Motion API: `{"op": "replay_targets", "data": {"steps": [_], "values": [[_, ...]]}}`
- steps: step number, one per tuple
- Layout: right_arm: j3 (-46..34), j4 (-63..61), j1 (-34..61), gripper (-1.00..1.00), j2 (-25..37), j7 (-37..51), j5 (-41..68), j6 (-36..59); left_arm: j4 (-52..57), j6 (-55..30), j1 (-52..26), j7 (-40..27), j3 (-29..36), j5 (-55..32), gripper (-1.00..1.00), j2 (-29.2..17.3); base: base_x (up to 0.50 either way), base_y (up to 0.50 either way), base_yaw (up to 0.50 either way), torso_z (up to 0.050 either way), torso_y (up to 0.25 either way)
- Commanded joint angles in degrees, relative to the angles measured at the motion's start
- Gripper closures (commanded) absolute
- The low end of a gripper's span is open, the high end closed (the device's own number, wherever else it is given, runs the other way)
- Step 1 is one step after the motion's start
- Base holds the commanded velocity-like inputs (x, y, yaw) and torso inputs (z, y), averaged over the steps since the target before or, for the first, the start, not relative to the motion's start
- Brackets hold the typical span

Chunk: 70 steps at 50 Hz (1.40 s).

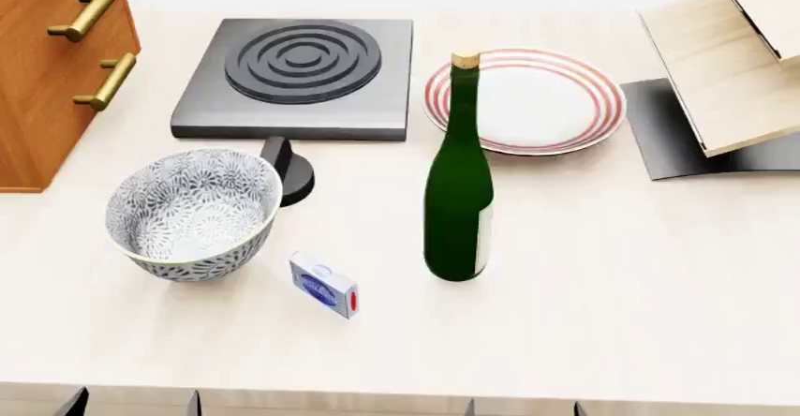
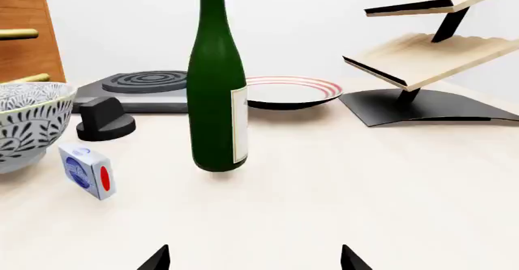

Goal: Put the bowl on the top of the cabinet.

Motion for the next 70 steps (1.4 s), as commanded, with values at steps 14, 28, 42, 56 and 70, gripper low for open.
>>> {"op": "replay_targets", "data": {"steps": [14, 28, 42, 56, 70], "values": [[-3.98, 3.27, 1.85, -1.0, 2.46, 4.36, 2.01, -0.04, 2.26, -3.19, -0.71, -3.83, 4.37, -1.74, -1.0, -3.15, 0.0, 0.0, 0.0, 0.0, 0.0], [-5.28, -12.68, -0.05, -1.0, 5.2, 5.6, 3.35, 8.09, 17.38, -12.54, -0.12, -5.43, 6.7, -1.55, -1.0, -4.95, 0.0, 0.0, 0.0, 0.0, 0.0], [-5.82, -27.4, 2.31, -1.0, 7.29, 7.86, 2.56, 17.81, 28.33, -21.33, -3.21, -6.62, 8.26, -1.06, -1.0, -6.29, 0.0, 0.0, 0.0, 0.0, 0.0], [-5.98, -25.94, 2.75, -1.0, 7.84, 8.44, 3.94, 16.64, 32.41, -24.16, -4.07, -7.95, 8.81, -1.67, -1.0, -7.08, 0.0, 0.0, 0.0, 0.0, 0.0], [-5.33, -26.05, 2.34, -1.0, 8.09, 9.55, 5.48, 14.96, 33.87, -24.39, -3.88, -9.08, 9.13, -2.41, -1.0, -7.73, 0.0, 0.01, 0.0, 0.0, 0.0]]}}
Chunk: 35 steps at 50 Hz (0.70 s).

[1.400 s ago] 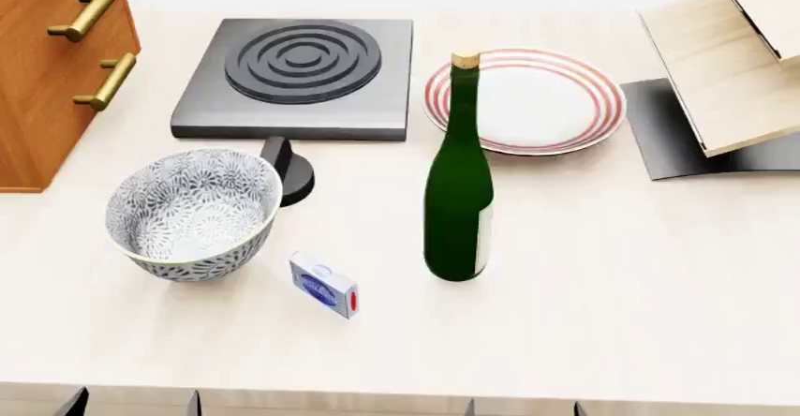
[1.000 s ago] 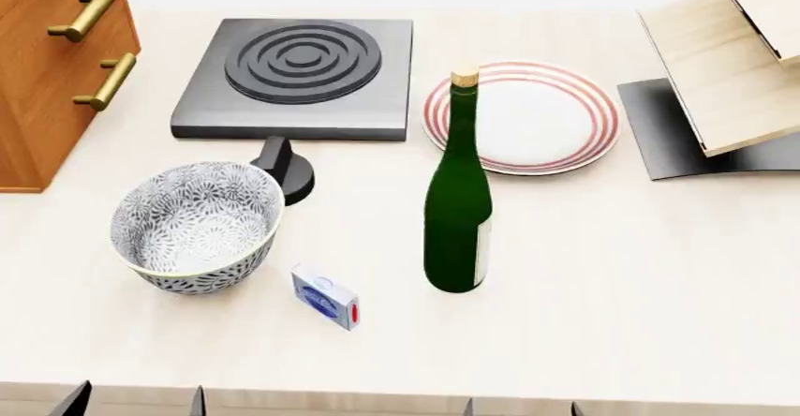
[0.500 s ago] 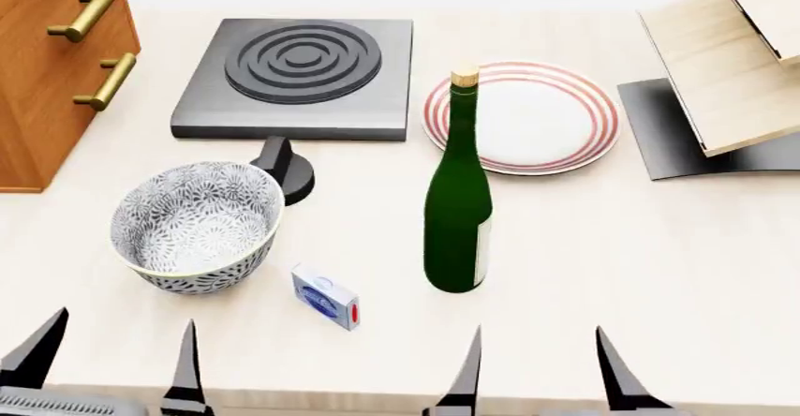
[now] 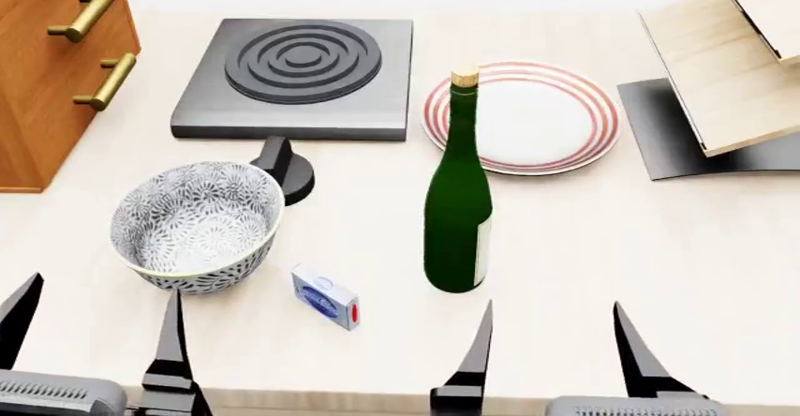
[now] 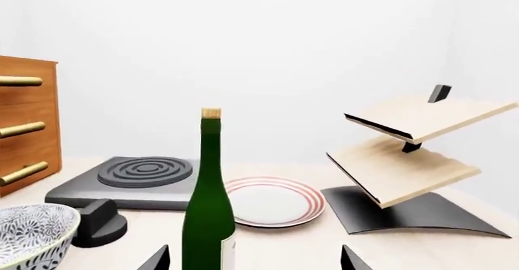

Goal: Put the bowl on the top of the cabinet.

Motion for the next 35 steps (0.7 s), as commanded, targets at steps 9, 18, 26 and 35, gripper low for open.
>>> {"op": "replay_targets", "data": {"steps": [9, 18, 26, 35], "values": [[-0.4, -0.23, -0.23, -1.0, 0.74, 1.3, 1.03, -0.98, 2.37, -1.15, -0.1, -1.53, 0.67, -0.71, -1.0, -1.01, 0.0, 0.41, 0.0, 0.0, 0.0], [-0.79, 0.24, -0.08, -1.0, 1.06, 1.5, 1.6, -1.53, 2.67, -1.13, -0.01, -2.06, 0.86, -1.09, -1.0, -1.44, 0.0, 0.03, 0.0, 0.0, 0.0], [-1.31, 0.5, 0.08, -1.0, 1.29, 2.29, 1.0, -1.69, 3.02, -1.38, -0.1, -2.45, 1.04, -1.51, -1.0, -1.75, 0.0, 0.47, 0.0, 0.0, 0.0], [-1.58, 0.79, 0.01, -1.0, 1.59, 2.48, 1.56, -2.49, 2.86, -1.09, -0.07, -2.87, 1.27, -1.87, -1.0, -2.08, 0.0, 0.11, 0.0, 0.0, 0.0]]}}
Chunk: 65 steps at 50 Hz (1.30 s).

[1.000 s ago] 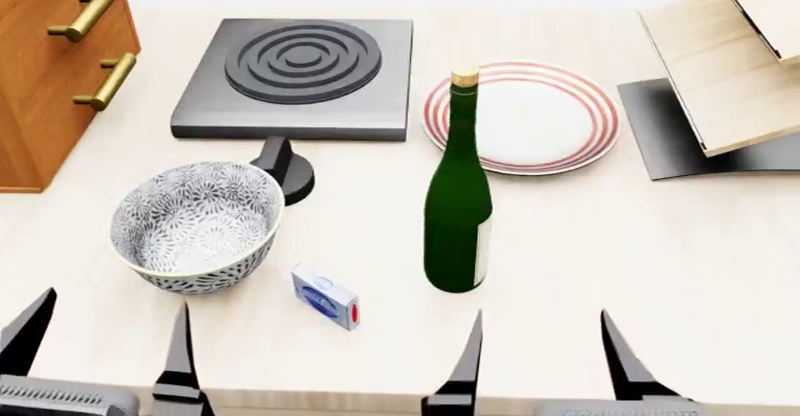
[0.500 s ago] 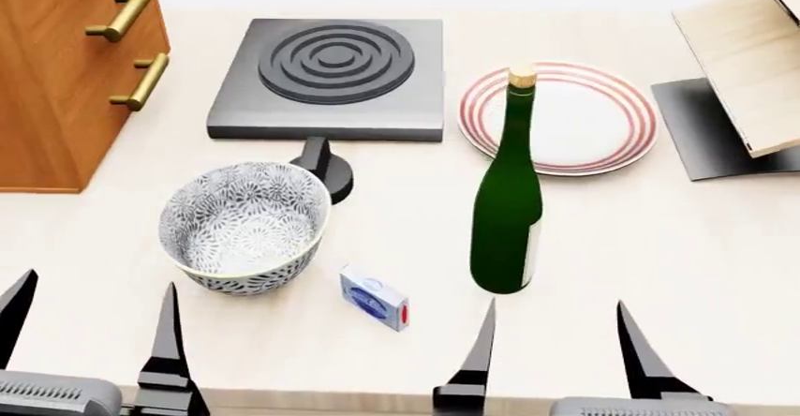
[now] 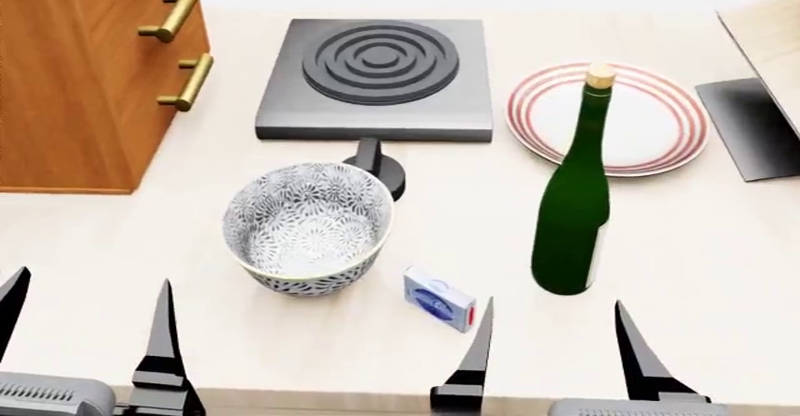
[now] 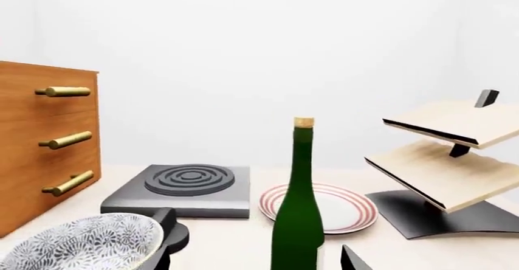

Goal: Put the bowl on the top of the cabinet.

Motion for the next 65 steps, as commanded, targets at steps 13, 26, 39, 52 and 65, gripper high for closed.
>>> {"op": "replay_targets", "data": {"steps": [13, 26, 39, 52, 65], "values": [[-0.82, 1.5, 0.06, -1.0, 0.68, 1.34, 0.18, -2.17, -0.53, 0.73, 0.3, -1.23, 0.35, -1.05, -1.0, -0.79, 0.0, 0.42, 0.0, 0.0, 0.0], [-1.63, 1.13, -0.35, -1.0, 1.5, 1.06, 0.8, -2.93, 1.93, -0.04, 0.83, -2.03, 0.67, -1.39, -1.0, -1.35, 0.0, 0.14, 0.0, 0.0, 0.0], [-2.1, 0.88, -0.48, -1.0, 2.02, 1.49, 1.12, -2.66, 1.17, 0.93, 0.87, -2.43, 1.14, -1.69, -1.0, -1.77, 0.0, 0.49, 0.0, 0.0, 0.0], [-2.55, 0.38, -0.41, -1.0, 2.48, 1.62, 1.79, -2.95, 2.09, 0.41, 0.68, -2.94, 1.33, -2.25, -1.0, -2.29, 0.0, 0.19, 0.0, 0.0, 0.0], [-3.38, 0.48, -0.31, -1.0, 2.94, 2.26, 1.51, -3.32, 2.3, 0.56, 0.71, -3.74, 1.59, -2.83, -1.0, -2.94, 0.0, 0.47, 0.0, 0.0, 0.0]]}}
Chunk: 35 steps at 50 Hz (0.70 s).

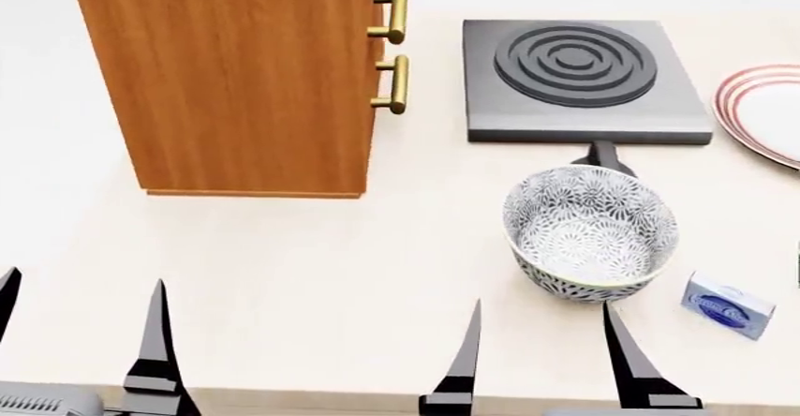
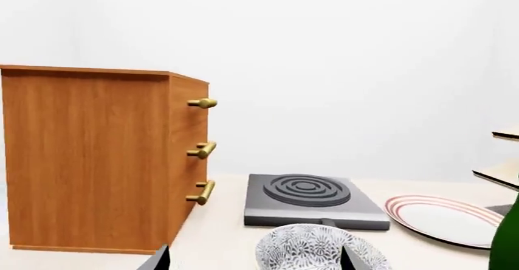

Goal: Put the bowl on the top of the cabinet.

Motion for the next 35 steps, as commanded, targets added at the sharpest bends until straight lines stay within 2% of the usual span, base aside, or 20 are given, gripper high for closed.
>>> {"op": "replay_targets", "data": {"steps": [1, 9, 23, 35], "values": [[-0.42, -0.06, 0.05, -1.0, 0.33, 0.46, 0.38, -0.2, 0.23, 0.05, 0.01, -0.65, 0.18, -0.48, -1.0, -0.54, 0.0, 0.5, 0.0, 0.0, 0.0], [-0.58, 0.21, -0.01, -1.0, 0.65, 0.98, 0.77, -0.88, 0.13, 0.23, 0.0, -0.94, 0.39, -0.76, -1.0, -0.8, 0.0, 0.46, 0.0, 0.0, 0.0], [-1.16, 0.08, 0.1, -1.0, 1.01, 1.89, 1.15, -0.24, 0.22, 0.59, 0.28, -1.7, 0.63, -1.18, -1.0, -1.36, 0.01, 0.02, 0.0, 0.0, 0.0], [-2.32, 0.57, 0.83, -1.0, 1.33, 3.04, -0.08, 1.47, -0.35, 0.92, -0.04, -1.96, 0.85, -1.8, -1.0, -1.59, 0.48, 0.01, 0.0, 0.0, 0.0]]}}
